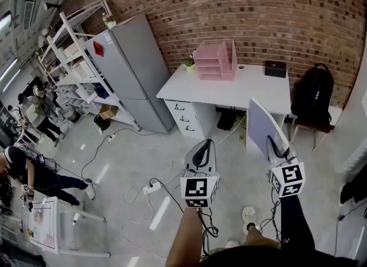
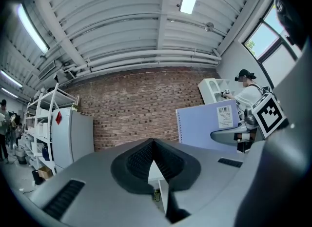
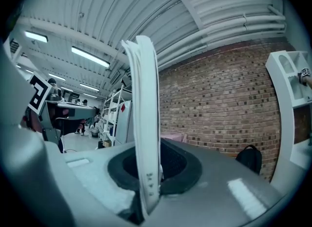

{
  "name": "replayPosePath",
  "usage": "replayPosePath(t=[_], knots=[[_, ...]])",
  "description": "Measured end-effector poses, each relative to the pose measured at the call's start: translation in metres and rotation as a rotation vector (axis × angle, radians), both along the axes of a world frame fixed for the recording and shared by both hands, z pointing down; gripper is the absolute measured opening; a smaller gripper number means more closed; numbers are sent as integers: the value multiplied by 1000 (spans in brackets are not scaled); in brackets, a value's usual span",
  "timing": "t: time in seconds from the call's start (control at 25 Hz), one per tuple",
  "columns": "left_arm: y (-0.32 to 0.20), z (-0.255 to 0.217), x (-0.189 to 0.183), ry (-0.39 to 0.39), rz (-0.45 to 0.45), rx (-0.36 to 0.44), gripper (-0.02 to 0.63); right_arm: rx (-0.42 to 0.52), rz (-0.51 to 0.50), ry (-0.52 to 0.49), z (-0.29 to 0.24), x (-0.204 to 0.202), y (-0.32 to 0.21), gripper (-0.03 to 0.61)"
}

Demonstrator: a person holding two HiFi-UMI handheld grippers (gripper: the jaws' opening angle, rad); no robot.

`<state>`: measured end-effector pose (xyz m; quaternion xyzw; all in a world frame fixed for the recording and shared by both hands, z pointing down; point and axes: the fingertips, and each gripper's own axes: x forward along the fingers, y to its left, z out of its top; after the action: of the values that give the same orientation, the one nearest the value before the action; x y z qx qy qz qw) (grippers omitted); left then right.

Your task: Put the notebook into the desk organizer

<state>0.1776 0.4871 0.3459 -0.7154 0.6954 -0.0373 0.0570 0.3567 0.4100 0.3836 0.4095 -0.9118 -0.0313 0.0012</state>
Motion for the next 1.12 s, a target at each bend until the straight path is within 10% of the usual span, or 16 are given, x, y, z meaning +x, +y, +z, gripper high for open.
replayPosePath(t=[1.12], knots=[[-265,-2,-41,-30,-76,-12,8,26,-124,-59,-11,-63,-283,31]])
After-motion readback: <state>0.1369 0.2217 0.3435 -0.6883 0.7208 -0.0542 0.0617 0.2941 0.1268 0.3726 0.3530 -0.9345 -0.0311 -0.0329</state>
